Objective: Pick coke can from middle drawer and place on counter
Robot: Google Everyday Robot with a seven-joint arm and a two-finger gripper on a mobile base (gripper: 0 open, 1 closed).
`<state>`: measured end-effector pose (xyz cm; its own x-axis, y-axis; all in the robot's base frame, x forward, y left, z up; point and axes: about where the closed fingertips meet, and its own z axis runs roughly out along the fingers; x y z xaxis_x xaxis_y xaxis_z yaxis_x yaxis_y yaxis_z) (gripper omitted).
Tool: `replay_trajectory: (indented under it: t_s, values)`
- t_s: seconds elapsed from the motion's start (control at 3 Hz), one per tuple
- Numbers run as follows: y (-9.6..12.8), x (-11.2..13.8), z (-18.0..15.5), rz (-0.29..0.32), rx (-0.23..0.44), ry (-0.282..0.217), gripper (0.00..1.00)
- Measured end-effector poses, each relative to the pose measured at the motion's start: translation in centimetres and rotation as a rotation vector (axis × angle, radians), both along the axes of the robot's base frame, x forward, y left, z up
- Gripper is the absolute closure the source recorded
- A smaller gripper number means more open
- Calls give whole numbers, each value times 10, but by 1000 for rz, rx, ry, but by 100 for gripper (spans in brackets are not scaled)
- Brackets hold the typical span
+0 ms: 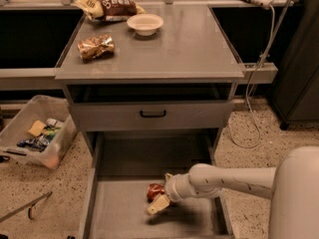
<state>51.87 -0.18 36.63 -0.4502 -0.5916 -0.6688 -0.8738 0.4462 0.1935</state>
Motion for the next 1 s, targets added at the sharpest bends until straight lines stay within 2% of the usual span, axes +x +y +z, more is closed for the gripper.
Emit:
replay_trajectory:
  t_s: [0.33, 0.67, 1.0]
  values:
    - [2, 0, -1, 1, -1, -1, 0]
    - [2, 0, -1, 1, -1, -1, 18]
    - [2, 0, -1, 1, -1, -1, 42]
